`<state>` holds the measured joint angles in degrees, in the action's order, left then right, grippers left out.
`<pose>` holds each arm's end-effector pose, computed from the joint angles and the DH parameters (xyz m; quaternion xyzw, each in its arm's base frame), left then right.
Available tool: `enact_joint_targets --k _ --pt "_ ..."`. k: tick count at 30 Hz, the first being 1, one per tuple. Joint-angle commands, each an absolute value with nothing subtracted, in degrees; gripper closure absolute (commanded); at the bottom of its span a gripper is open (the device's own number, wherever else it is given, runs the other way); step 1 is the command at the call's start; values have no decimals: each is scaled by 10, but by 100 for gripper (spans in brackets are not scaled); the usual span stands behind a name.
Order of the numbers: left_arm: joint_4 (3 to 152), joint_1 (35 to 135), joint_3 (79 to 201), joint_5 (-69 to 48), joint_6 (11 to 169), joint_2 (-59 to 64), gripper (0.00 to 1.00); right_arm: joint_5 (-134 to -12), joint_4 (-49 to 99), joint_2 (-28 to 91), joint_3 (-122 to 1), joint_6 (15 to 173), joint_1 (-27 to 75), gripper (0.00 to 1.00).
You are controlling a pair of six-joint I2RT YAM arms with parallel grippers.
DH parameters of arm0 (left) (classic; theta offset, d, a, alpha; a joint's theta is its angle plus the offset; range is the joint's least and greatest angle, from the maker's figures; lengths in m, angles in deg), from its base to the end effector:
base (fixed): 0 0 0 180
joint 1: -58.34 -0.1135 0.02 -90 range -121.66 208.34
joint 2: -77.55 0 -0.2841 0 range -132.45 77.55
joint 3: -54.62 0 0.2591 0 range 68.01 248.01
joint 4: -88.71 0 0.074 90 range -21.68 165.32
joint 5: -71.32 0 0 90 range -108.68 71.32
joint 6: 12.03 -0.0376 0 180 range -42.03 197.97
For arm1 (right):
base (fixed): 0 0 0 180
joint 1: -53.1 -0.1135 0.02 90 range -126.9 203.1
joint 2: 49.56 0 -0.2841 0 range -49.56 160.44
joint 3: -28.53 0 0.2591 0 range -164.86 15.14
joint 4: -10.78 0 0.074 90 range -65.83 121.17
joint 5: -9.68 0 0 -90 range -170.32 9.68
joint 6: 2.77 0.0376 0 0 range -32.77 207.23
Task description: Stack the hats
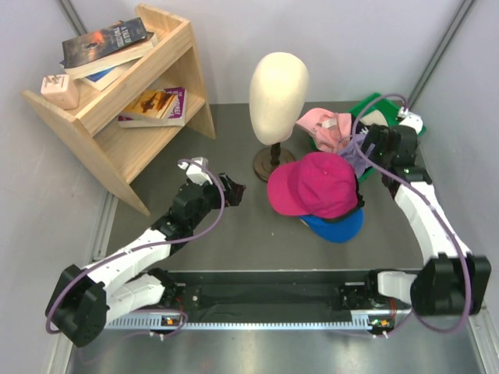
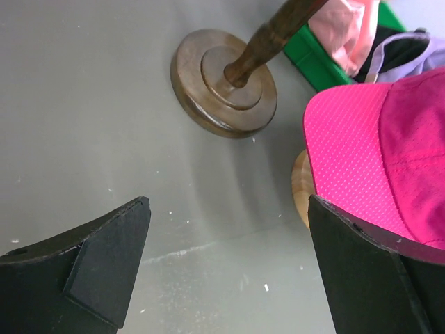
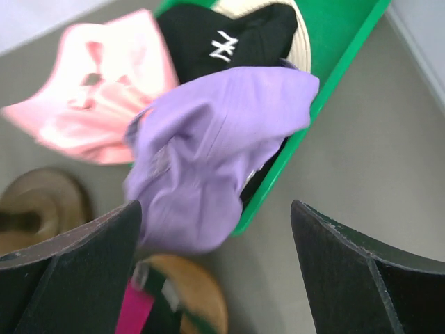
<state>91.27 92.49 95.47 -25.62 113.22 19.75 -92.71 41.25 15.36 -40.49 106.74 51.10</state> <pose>0.1882 -0.1221 0.2507 -0.0447 0.7883 -0.3090 0.5303 0.2573 0.0009 0.3402 0.1848 0.8263 0.0077 0.5320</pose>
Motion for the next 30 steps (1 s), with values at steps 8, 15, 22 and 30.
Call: enact_joint_targets --k 8,15,22,30 --pt "910 913 996 -254 1092 178 1 -873 251 362 -502 1109 578 12" --pt "895 911 991 -270 1091 201 1 -865 207 378 -511 1105 578 64" --pt "873 910 989 -298 1072 248 1 -863 201 309 -605 1050 581 100" --pt "860 910 1005 -291 1047 289 1 -765 210 202 -668 1034 567 100"
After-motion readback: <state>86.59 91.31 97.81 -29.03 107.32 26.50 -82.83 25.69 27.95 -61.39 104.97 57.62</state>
